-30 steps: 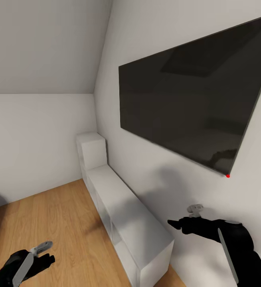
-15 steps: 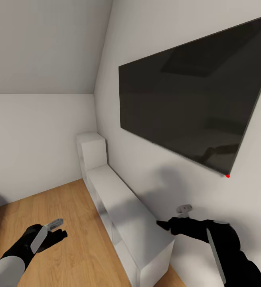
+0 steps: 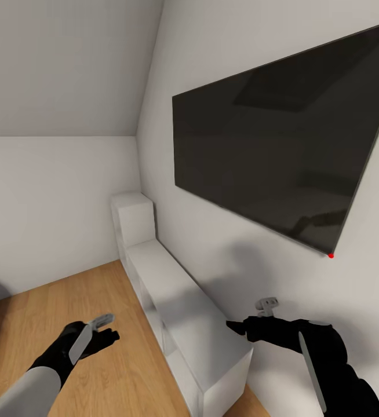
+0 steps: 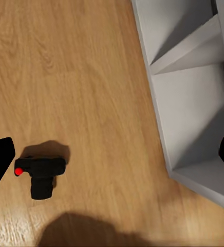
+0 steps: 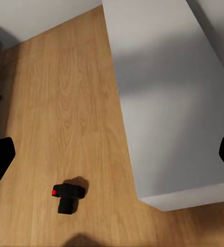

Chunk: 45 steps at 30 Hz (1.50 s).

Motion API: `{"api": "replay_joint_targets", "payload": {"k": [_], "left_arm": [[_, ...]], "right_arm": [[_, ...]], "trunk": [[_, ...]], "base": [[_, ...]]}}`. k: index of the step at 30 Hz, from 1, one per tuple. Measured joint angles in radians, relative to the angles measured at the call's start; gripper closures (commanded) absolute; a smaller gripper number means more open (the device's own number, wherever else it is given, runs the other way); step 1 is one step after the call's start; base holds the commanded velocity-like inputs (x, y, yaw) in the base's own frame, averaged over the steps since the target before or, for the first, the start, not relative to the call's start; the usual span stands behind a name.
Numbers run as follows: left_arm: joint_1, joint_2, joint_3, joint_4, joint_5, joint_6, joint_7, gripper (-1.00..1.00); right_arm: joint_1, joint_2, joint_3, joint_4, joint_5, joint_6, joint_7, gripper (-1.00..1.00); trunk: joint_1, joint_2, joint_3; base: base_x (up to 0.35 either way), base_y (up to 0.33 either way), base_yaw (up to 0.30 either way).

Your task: Attach the digital camera to the camera tripod in the bedroom.

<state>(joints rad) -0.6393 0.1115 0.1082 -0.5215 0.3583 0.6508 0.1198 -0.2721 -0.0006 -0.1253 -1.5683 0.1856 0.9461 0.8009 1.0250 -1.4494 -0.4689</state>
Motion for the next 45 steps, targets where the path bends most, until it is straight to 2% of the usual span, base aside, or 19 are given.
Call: {"api": "replay_joint_targets", "payload": {"k": [5, 13, 25, 35, 45], "left_arm": [[0.000, -0.014, -0.003, 0.000, -0.002, -0.001, -0.001, -1.00], [0.000, -0.020, -0.002, 0.000, -0.001, -0.002, -0.001, -1.00], [-0.001, -0.023, -0.003, -0.005, 0.000, -0.003, -0.004, -1.00], [-0.001, -0.025, 0.001, -0.073, 0.005, 0.008, -0.005, -1.00], [-0.001, -0.025, 0.004, -0.077, 0.008, 0.013, -0.004, -1.00]], "right_arm": [[0.000, -0.001, -0.001, 0.000, 0.000, 0.000, 0.000, -1.00], [0.000, -0.001, -0.002, 0.000, 0.000, 0.001, 0.000, -1.00], [0.000, -0.001, -0.008, 0.000, -0.001, 0.002, 0.001, -1.00], [0.000, 0.000, -0.008, 0.000, -0.001, 0.005, 0.001, -1.00], [0.000, 0.000, -0.003, 0.000, -0.003, 0.004, 0.006, -1.00]], "trunk": [[0.000, 0.000, 0.000], [0.000, 0.000, 0.000], [0.046, -0.084, -0.038], [0.084, -0.154, -0.069], [0.123, -0.224, -0.100]], "base": [[0.000, 0.000, 0.000], [0.000, 0.000, 0.000], [0.000, 0.000, 0.000], [0.000, 0.000, 0.000], [0.000, 0.000, 0.000]]}}
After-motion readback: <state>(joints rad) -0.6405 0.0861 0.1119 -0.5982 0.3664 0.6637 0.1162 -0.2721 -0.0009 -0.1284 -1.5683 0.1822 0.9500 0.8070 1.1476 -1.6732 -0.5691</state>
